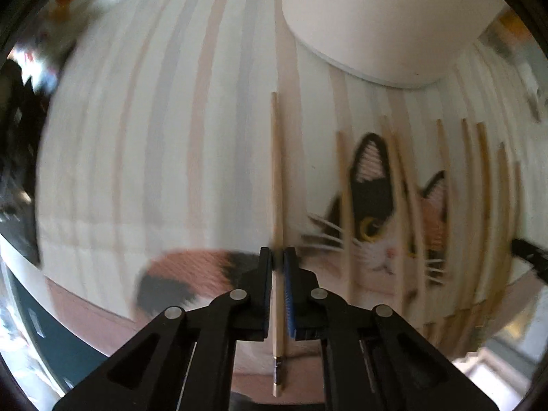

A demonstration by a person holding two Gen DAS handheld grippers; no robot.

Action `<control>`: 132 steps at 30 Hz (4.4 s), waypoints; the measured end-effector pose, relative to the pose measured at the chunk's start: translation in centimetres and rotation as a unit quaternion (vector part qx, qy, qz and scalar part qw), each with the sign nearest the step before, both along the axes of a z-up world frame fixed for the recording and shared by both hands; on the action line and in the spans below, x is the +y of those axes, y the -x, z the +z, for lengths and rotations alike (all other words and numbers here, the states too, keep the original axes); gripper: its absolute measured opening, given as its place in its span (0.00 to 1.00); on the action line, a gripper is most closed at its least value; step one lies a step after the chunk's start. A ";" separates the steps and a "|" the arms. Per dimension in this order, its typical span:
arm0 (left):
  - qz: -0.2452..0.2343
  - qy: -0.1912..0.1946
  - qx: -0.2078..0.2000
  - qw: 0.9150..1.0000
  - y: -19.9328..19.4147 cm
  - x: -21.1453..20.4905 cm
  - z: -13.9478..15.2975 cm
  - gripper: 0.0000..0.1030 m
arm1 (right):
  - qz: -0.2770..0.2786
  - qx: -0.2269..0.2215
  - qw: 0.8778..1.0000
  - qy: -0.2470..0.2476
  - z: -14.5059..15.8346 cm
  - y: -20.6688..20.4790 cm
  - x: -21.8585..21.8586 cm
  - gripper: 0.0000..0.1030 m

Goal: Organize utensils
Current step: 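Lower and grasp a wooden chopstick with the left tool while the right tool grasps another, then lift both held chopsticks and lower them into the beige utensil holder, then open both tools to release the chopsticks into the holder, then move both tools back down to the chopsticks on the mat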

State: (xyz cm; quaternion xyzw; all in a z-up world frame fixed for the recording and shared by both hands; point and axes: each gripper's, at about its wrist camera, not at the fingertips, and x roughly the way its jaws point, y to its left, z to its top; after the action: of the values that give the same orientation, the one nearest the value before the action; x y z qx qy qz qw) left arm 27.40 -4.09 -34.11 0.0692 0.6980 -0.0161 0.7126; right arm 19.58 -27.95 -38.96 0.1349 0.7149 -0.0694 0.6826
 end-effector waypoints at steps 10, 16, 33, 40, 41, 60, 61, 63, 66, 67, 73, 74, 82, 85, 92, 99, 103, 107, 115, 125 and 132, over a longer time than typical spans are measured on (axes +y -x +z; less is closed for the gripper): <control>0.032 0.046 0.022 0.998 -1.7 3.3 0.6 0.05 | 0.030 0.002 0.998 0.050 -2.1 -1.4 2.6 0.08; 0.021 0.022 -0.008 1.000 -3.2 3.2 0.1 0.05 | 0.032 0.003 0.998 0.048 -2.4 -1.6 2.1 0.08; 0.042 -0.029 -0.163 0.985 -1.3 3.8 7.2 0.04 | -0.011 -0.104 0.993 0.062 3.9 -0.7 1.0 0.07; 0.061 -0.013 -0.226 0.972 -1.2 4.9 12.5 0.04 | -0.014 -0.164 0.984 0.073 8.2 -0.3 0.5 0.07; 0.064 -0.010 -0.234 0.970 -1.2 5.1 13.4 0.04 | -0.016 -0.172 0.983 0.069 8.7 -0.3 0.6 0.07; 0.088 0.141 -0.396 0.903 -6.0 3.5 34.7 0.04 | -0.024 -0.393 0.918 -0.039 28.0 -10.3 2.2 0.07; 0.088 0.146 -0.400 0.901 -6.7 3.1 35.0 0.04 | -0.025 -0.403 0.914 -0.039 28.7 -11.3 2.3 0.07; 0.090 0.161 -0.404 0.896 -8.8 2.3 35.3 0.04 | -0.026 -0.415 0.908 -0.042 30.1 -13.2 2.8 0.07; 0.094 0.180 -0.406 0.891 -11.7 1.3 34.4 0.04 | -0.034 -0.429 0.901 -0.053 31.0 -16.0 3.3 0.07; 0.094 0.186 -0.404 0.891 -12.8 0.9 33.9 0.04 | -0.037 -0.434 0.898 -0.055 31.1 -16.9 3.5 0.07; 0.099 0.196 -0.379 0.899 -17.2 -0.1 29.7 0.04 | -0.052 -0.435 0.896 -0.069 29.4 -21.1 4.4 0.07; 0.099 0.194 -0.376 0.901 -17.5 -0.2 28.9 0.04 | -0.054 -0.432 0.898 -0.071 28.8 -21.5 4.4 0.07; 0.085 0.182 -0.371 0.907 -18.2 -0.7 25.9 0.04 | -0.043 -0.411 0.908 -0.069 24.0 -22.0 4.9 0.07; 0.082 0.178 -0.377 0.905 -18.0 -0.9 25.6 0.04 | -0.034 -0.411 0.908 -0.068 23.6 -21.6 5.2 0.07; 0.071 0.173 -0.388 0.902 -18.3 -0.7 25.5 0.04 | -0.017 -0.421 0.905 -0.058 24.0 -20.7 5.9 0.07; 0.063 0.173 -0.394 0.900 -19.3 -0.9 24.7 0.04 | -0.025 -0.423 0.904 -0.056 24.2 -20.4 5.9 0.07; 0.055 0.173 -0.387 0.904 -18.8 -1.0 24.0 0.04 | -0.018 -0.422 0.905 -0.051 24.3 -20.2 6.3 0.07; 0.039 0.171 -0.377 0.909 -17.9 -1.1 23.8 0.04 | -0.002 -0.418 0.907 -0.054 24.3 -20.0 6.5 0.07; -0.009 0.129 -0.353 0.927 -14.4 -1.0 25.2 0.53 | 0.037 -0.370 0.925 -0.079 23.1 -19.3 6.5 0.22; 0.033 0.094 -0.386 0.917 -9.8 1.7 28.2 1.00 | -0.001 -0.395 0.915 -0.079 25.5 -14.3 4.2 0.60; 0.042 0.071 -0.371 0.925 -7.1 2.7 26.2 1.00 | -0.023 -0.437 0.898 -0.038 26.7 -9.6 3.3 0.84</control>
State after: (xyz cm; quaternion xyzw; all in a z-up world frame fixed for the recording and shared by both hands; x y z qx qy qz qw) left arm 34.50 -1.37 -7.95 -0.0105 0.3830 -0.0088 0.9237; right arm 29.14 -24.66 -12.21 0.1943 0.3432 0.0080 0.9189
